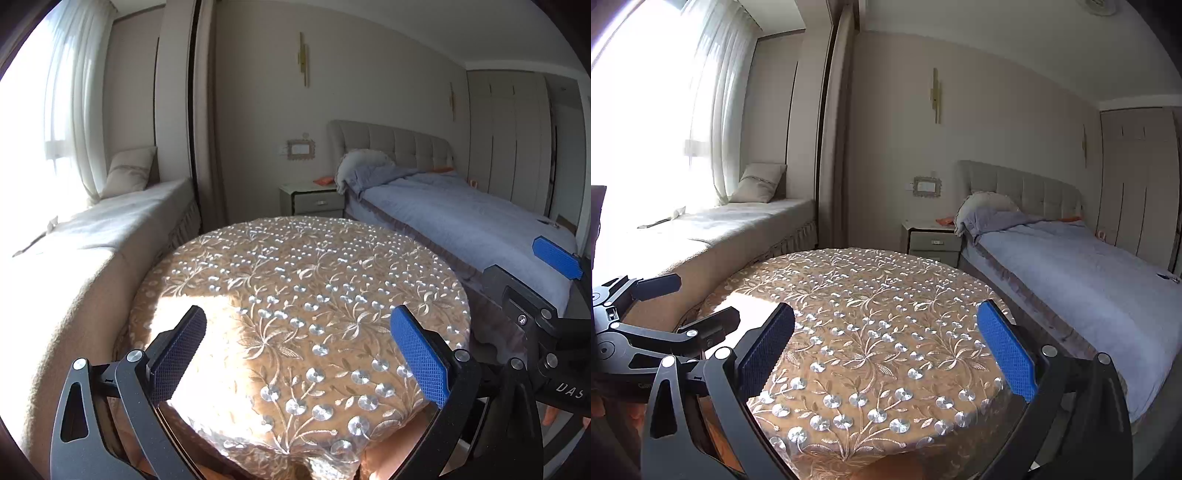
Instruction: Collect trash
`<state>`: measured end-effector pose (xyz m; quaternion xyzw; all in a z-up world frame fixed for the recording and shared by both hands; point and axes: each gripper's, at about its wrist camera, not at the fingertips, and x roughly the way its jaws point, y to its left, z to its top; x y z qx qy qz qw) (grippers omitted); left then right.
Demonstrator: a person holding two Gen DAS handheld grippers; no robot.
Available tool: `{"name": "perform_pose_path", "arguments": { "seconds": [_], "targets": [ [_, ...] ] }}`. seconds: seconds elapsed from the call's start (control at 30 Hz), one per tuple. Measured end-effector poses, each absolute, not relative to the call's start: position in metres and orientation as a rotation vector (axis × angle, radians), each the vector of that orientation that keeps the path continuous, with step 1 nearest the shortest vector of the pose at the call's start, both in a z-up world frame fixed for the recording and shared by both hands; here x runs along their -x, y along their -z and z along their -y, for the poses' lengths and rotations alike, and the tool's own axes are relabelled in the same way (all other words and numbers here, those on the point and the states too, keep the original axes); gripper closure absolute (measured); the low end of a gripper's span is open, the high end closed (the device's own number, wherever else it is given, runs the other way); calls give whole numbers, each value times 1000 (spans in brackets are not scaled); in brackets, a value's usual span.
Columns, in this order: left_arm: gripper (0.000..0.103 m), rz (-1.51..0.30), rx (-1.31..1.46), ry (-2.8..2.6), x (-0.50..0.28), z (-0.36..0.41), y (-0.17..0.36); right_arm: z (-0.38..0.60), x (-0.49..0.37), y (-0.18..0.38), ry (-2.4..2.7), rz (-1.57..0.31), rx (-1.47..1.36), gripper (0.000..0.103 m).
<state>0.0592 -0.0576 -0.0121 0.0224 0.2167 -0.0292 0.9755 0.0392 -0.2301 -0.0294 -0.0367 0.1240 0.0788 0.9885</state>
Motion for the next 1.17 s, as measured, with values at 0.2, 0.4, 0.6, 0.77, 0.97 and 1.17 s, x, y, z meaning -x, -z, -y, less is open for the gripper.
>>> {"name": "perform_pose_path", "arguments": {
  "seconds": [0.2,0.4,0.6,0.77,0.97,1.17],
  "targets": [
    [5,-431,-45,55,-59,57,10,230,-38,28,-157,-245,70,5],
    [5,-419,-52,45,-57,58,8,233,-40,29,-158,-243,64,5],
    [5,-405,-76,21,-54,61,6,234,-40,29,-160,-247,62,5],
    [5,-401,-77,17,-53,62,4,235,-39,29,-165,-247,50,5],
    [5,-395,-87,10,-52,63,3,235,-39,28,-166,-245,45,5],
    [5,-415,-60,37,-54,62,2,238,-38,28,-169,-244,35,5]
  ]
}}
